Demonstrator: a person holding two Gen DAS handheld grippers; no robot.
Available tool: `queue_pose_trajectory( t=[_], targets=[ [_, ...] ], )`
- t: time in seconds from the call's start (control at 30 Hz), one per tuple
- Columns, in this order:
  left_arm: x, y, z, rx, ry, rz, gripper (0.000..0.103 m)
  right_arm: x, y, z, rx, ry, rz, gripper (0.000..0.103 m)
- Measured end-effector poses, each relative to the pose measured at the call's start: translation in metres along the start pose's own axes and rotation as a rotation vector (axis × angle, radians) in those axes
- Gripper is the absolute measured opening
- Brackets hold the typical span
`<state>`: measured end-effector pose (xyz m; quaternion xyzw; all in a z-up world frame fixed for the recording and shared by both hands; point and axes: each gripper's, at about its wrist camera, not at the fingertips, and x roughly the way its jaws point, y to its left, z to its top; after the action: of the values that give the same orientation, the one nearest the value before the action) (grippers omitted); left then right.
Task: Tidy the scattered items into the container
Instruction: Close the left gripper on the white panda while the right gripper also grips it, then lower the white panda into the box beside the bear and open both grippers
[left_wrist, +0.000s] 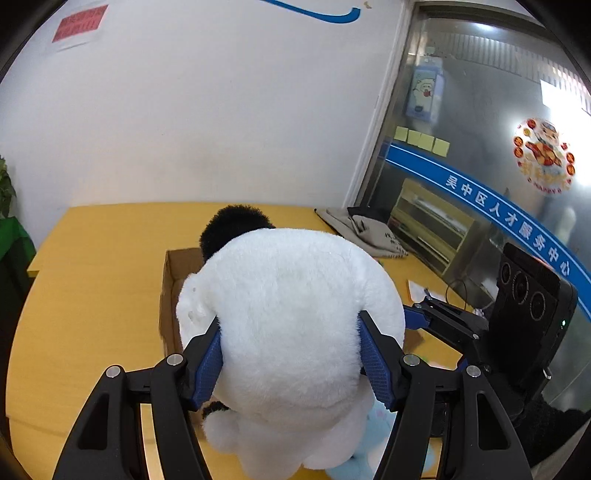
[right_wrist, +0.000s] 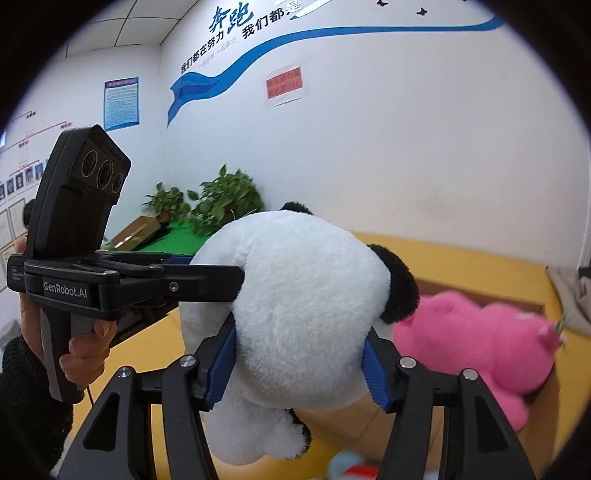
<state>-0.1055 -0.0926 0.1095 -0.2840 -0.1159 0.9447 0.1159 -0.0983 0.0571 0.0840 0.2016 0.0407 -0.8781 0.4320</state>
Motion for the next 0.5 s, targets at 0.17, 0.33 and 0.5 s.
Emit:
queue_pose_trajectory(
  t=[0.17, 0.33, 0.5],
  targets=[
    [0.068, 0.047, 0.014, -0.086, 0.070, 0.003, 0.071, 0.055, -0.043, 0.010, 0.031, 0.028, -0.034, 0.060],
    [0.125, 0.091, -0.013, -0.182, 0.199, 0.081, 0.071, 0.124, -0.071, -0.020, 0.149, 0.182, 0.007, 0.059],
    [0.145, 0.110, -0.046, -0.212, 0.258, 0.125, 0.075, 0.175, -0.069, -0.049, 0.189, 0.405, 0.009, 0.060]
  ],
)
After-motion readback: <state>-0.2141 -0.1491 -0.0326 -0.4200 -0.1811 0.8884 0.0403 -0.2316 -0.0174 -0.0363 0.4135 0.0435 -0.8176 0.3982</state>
